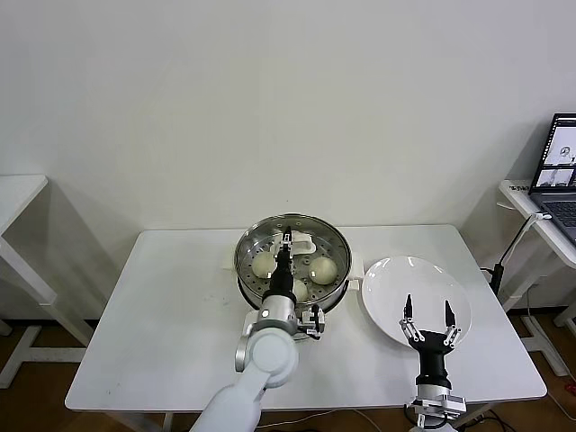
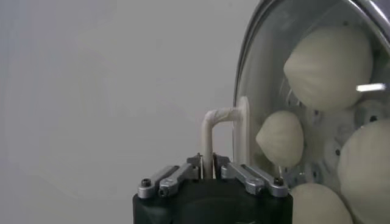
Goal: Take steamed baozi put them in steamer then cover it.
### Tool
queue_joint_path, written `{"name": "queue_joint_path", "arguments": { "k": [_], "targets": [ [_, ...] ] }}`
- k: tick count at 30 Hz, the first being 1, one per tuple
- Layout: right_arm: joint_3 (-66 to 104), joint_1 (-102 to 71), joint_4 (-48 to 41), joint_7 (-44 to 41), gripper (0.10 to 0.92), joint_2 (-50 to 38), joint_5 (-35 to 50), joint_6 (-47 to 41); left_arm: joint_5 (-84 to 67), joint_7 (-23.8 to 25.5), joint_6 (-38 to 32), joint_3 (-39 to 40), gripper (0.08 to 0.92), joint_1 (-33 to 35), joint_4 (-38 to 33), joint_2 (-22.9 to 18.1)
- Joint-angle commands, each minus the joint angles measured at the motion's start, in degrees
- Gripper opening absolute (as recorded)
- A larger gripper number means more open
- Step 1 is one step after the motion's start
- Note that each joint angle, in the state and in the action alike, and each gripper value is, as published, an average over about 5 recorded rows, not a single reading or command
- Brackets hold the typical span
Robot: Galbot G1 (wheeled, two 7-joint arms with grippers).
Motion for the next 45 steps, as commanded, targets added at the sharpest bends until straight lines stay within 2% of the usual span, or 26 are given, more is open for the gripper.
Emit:
{"name": "queue_joint_path", "arguments": {
  "k": [1, 8, 11, 15, 20, 27, 36, 45],
  "targets": [
    [-0.14, 0.15, -0.64, -0.16, 0.823, -0.31, -0.05, 0.40, -0.20, -0.28, 0.14, 0.85, 0.457, 7.39, -12.67, 4.29],
    [0.14, -0.04, -0.03, -0.17, 0.823, -1.13, 0.22, 0.03, -4.52, -1.54, 0.50, -1.25, 0.657, 13.74, -21.27, 7.04],
    [0.46, -0.56, 2.34, -0.41, 0.823, -1.63, 0.94, -1.93, -15.17, -5.72, -0.91, -7.63, 0.742, 18.40, -26.58, 7.06],
    [1.06, -1.71, 7.19, -1.05, 0.823, -2.35, 3.01, -6.28, -36.44, -13.22, -5.07, -20.83, 0.813, 25.82, -32.55, 4.32],
    [1.48, -2.38, 11.59, -1.24, 0.823, -3.15, 4.93, -10.51, -55.89, -15.95, -8.97, -34.46, 0.822, 30.21, -33.27, 2.54],
    [1.47, -2.59, 16.22, -1.22, 0.823, -3.97, 5.37, -13.61, -72.03, -13.95, -17.25, -46.95, 0.823, 32.80, -27.41, 0.71],
    [1.26, -3.30, 18.60, -1.72, 0.823, -4.12, 5.33, -16.31, -74.11, -12.63, -24.52, -45.86, 0.823, 38.06, -26.48, 0.68],
    [1.44, -4.39, 21.05, -2.52, 0.823, -4.41, 4.91, -18.07, -75.63, -12.20, -26.18, -44.83, 0.823, 38.91, -26.38, 0.32]
  ]
}}
